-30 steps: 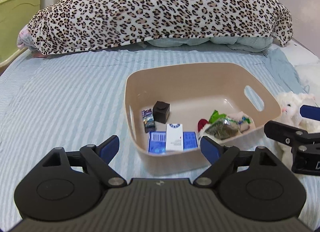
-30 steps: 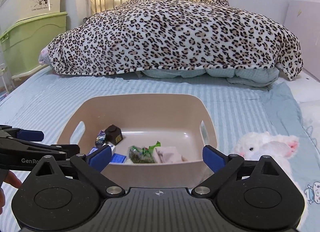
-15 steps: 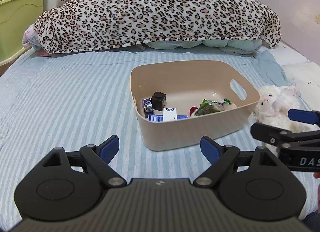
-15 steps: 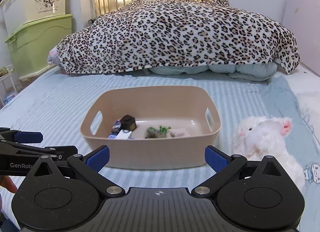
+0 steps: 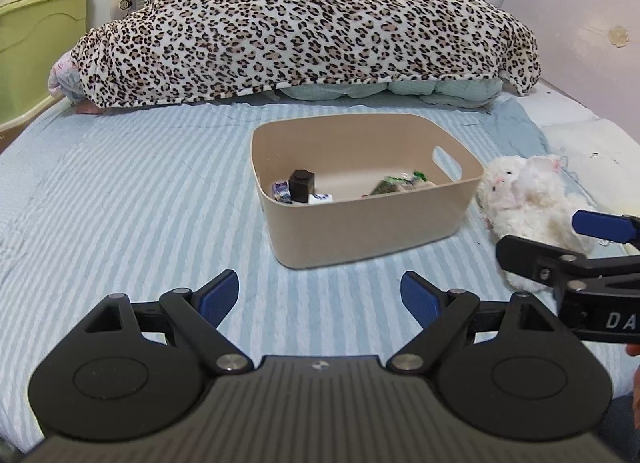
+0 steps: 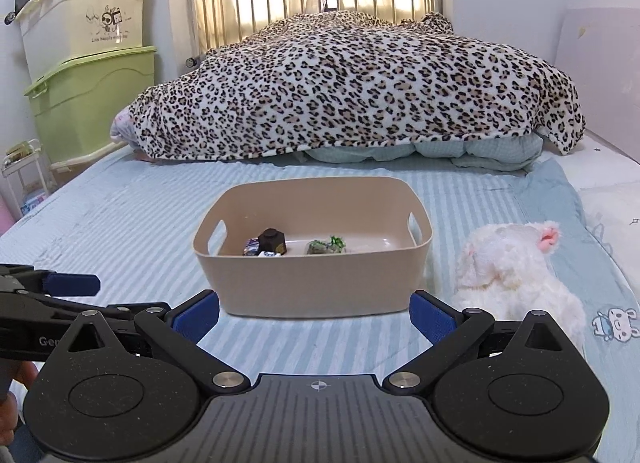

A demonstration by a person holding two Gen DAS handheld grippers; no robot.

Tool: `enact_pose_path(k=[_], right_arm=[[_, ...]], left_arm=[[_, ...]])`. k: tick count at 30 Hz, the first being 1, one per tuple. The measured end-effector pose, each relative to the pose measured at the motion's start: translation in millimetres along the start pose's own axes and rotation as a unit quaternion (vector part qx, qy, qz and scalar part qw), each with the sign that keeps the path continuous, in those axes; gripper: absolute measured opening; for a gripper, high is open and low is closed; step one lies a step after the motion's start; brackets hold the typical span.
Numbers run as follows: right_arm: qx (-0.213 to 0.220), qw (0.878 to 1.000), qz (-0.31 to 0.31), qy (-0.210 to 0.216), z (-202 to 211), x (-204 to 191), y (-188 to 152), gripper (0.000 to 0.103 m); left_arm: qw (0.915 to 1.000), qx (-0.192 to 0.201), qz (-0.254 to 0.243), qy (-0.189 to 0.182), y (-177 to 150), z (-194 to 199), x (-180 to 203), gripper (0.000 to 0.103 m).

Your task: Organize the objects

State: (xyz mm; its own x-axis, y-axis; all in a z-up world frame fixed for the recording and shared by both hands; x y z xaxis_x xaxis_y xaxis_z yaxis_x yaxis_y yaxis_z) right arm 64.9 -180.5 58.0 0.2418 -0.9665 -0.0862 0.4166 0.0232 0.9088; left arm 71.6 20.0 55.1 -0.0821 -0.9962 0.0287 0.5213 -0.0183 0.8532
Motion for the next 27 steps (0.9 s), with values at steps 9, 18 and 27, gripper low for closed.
enact_pose_path(k=[9, 18, 27], right_arm=[[-0.008, 0.999, -0.027, 0.016, 28, -6, -19, 0.103], [-0.020, 0.999, -0.020, 0.014, 60, -13, -34, 0.103], [-0.028, 0.999, -0.018, 0.016, 82, -19, -43, 0.103]], left_arm=[[0.9999, 0.013, 0.001, 0.004, -17, 33, 2, 0.088], [0.9999, 0.003, 0.009, -0.005, -36, 58, 4, 0.088], [0.9999, -0.004, 0.015, -0.006, -50, 80, 5, 0.088]])
Point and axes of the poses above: each gripper's, at about its wrist camera, not at the fingertips, and z roughly against the way its jaws point, x to its right, y to its top, the point moved 1 cm from there along -z, roughly the way its jaws point, and after that the axes turned 10 degrees about x, right-handed, at the moved point
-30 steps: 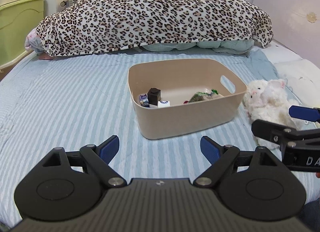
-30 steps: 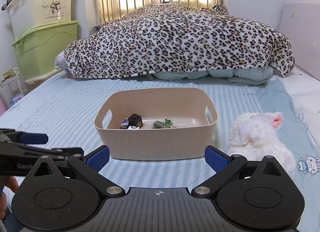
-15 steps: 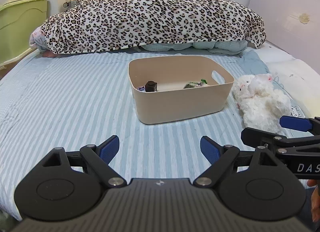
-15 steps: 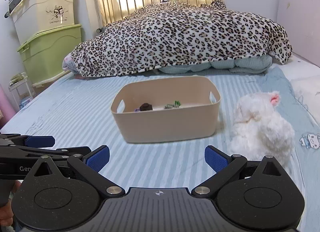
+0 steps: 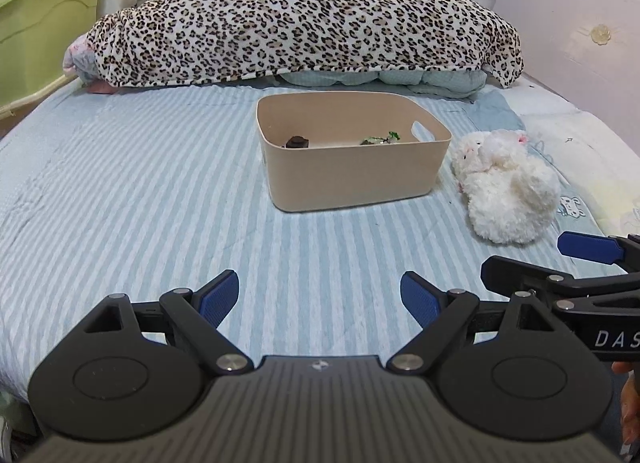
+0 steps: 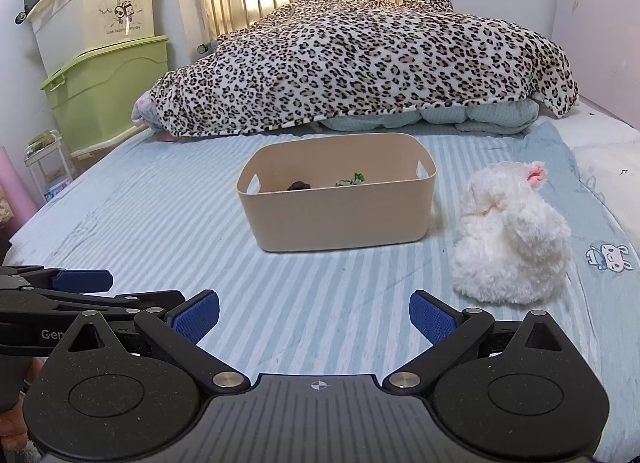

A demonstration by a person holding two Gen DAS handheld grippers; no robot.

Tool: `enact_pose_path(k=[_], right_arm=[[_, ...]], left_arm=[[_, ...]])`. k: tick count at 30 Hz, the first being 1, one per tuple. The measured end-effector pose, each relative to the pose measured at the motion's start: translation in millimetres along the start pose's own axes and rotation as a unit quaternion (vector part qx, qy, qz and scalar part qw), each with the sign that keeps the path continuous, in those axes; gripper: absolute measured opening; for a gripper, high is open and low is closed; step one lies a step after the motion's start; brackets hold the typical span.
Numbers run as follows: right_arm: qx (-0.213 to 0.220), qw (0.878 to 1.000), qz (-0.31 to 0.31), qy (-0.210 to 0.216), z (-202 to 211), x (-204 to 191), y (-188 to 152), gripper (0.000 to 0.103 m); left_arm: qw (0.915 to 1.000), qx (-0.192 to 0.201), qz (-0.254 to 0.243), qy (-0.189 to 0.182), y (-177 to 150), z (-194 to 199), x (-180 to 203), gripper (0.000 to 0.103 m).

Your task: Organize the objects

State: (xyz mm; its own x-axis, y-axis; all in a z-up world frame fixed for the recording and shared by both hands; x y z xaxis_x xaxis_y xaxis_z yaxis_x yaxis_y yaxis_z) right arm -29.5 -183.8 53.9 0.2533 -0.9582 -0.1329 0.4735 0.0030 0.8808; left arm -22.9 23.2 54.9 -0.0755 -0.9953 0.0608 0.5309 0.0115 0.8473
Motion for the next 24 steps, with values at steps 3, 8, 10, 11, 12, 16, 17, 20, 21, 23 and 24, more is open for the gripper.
enact_pose_path(k=[3, 8, 10, 11, 12, 16, 17, 20, 21, 23, 24], right_arm=[[-0.001, 1.000, 0.003, 0.001, 8, -4, -3, 0.103], [-0.004, 1.000, 0.001, 0.002, 20, -4, -5, 0.103], [-0.003, 1.000, 0.004, 0.000, 24, -5, -4, 0.103], [-0.002, 1.000, 0.005, -0.002, 26, -5, -4, 0.103], [-0.001, 1.000, 0.005, -0.003, 29, -6, -4, 0.103], [-0.002, 1.000, 0.004, -0.005, 35, -5, -3, 0.103], [-0.003, 1.000, 0.003, -0.004, 36, -5, -3, 0.103], [-0.004, 1.000, -0.001, -0.003, 38, -5, -3, 0.103], [-0.004, 1.000, -0.002, -0.003, 39, -4, -3, 0.103], [-0.005, 1.000, -0.003, -0.003, 39, -4, -2, 0.103], [-0.004, 1.000, -0.002, -0.003, 39, -4, -2, 0.103]], left_arm=[[1.0000, -0.006, 0.001, 0.000, -3, 6, 1, 0.088], [1.0000, -0.006, 0.002, -0.002, -6, 16, 4, 0.088], [1.0000, -0.006, 0.003, -0.002, -6, 19, 6, 0.088], [1.0000, -0.006, 0.003, -0.002, -6, 21, 6, 0.088], [1.0000, -0.006, 0.002, -0.002, -6, 22, 7, 0.088], [1.0000, -0.006, 0.001, -0.004, -5, 26, 9, 0.088], [1.0000, -0.006, 0.001, -0.005, -5, 28, 10, 0.088], [1.0000, -0.006, -0.001, -0.006, -5, 30, 11, 0.088], [1.0000, -0.005, -0.001, -0.006, -5, 31, 11, 0.088], [1.0000, -0.005, -0.001, -0.006, -4, 32, 12, 0.088], [1.0000, -0.005, -0.002, -0.005, -4, 32, 12, 0.088]])
Point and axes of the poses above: each gripper's, at about its wrist camera, not at the fingertips, and z roughly against the way its jaws point, x to its right, y to its top, the point moved 1 cm from there along -z, roughly the way its jaws point, and after that the axes turned 10 degrees about x, right-handed, at the moved point
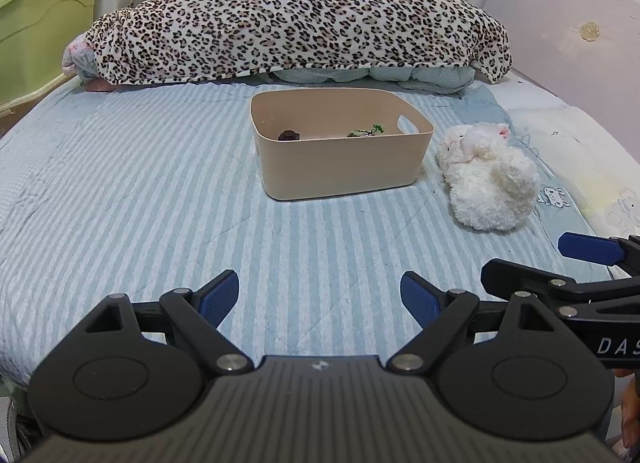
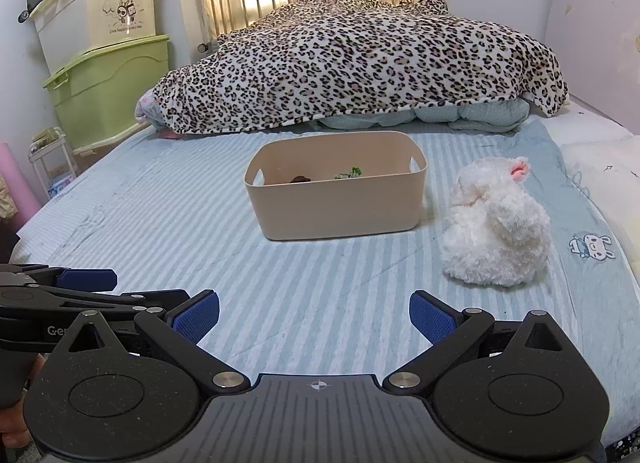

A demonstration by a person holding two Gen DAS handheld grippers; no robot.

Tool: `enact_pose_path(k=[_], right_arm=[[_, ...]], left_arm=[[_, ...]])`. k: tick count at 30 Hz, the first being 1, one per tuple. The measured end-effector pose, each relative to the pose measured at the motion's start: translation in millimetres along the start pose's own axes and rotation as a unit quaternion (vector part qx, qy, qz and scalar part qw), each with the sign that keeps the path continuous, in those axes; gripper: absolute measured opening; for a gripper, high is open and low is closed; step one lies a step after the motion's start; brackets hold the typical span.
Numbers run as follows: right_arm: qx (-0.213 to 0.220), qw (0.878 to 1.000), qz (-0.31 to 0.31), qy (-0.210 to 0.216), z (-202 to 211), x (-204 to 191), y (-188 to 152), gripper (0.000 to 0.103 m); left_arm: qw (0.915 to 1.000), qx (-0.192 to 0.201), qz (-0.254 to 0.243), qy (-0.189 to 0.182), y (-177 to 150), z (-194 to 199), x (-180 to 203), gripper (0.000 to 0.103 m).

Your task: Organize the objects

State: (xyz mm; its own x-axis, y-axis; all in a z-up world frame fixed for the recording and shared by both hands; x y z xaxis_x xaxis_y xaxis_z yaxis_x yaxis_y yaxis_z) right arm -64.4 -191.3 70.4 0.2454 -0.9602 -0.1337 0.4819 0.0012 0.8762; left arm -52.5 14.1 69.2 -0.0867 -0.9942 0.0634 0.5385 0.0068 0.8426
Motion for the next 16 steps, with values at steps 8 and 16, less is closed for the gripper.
enact_pose_path(k=[8, 16], right_arm=[[-0.004, 1.000, -0.006, 0.003, -0.8, 2.2, -1.5, 0.103], [-0.007, 1.000, -0.005, 0.000, -4.5, 4.0, -1.5, 0.103]], left_arm=[[1.0000, -0.005, -0.004, 0.002, 0.9, -0.1, 2.1, 0.088], [0.9999, -0.011, -0.003, 0.001, 0.1, -3.3, -1.1, 0.088]])
Point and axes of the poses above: each gripper's, at about its wrist camera, not at the fingertips, and z roughly against the way its jaws point, x to its right, y to its top, the point moved 1 cm from there along -z, roughly the way its jaws point, and after that the axes turned 10 degrees about x, right-handed, at the moved point
